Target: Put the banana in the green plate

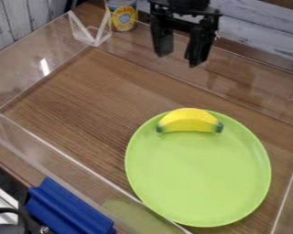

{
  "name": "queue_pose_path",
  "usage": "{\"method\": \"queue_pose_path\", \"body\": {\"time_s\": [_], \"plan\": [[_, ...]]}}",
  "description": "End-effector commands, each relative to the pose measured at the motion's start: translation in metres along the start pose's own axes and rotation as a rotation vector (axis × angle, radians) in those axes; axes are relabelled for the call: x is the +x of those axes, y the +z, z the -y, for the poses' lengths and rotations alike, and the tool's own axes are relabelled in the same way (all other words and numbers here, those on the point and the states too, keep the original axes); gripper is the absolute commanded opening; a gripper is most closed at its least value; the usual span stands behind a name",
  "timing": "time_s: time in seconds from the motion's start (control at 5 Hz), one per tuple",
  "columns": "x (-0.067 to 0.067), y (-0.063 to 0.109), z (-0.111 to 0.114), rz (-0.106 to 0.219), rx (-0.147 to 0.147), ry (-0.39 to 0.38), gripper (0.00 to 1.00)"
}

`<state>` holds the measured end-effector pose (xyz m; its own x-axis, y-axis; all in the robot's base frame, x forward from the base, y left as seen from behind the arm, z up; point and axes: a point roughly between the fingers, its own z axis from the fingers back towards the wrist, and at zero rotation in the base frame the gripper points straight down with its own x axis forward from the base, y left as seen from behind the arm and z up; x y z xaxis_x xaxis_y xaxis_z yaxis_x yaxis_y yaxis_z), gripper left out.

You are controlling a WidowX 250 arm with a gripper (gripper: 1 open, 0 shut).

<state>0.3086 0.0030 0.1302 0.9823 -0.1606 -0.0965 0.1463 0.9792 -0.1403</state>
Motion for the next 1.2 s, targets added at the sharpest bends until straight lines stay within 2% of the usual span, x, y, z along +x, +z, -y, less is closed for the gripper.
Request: {"method": "queue_pose_path", "body": {"time_s": [0.0, 1.0], "plan": [[0.0057, 0.0136, -0.0015, 0.054, 0.009, -0.003, 1.0], [0.0085, 0.0137, -0.0045, 0.061, -0.005, -0.009, 1.0]]}}
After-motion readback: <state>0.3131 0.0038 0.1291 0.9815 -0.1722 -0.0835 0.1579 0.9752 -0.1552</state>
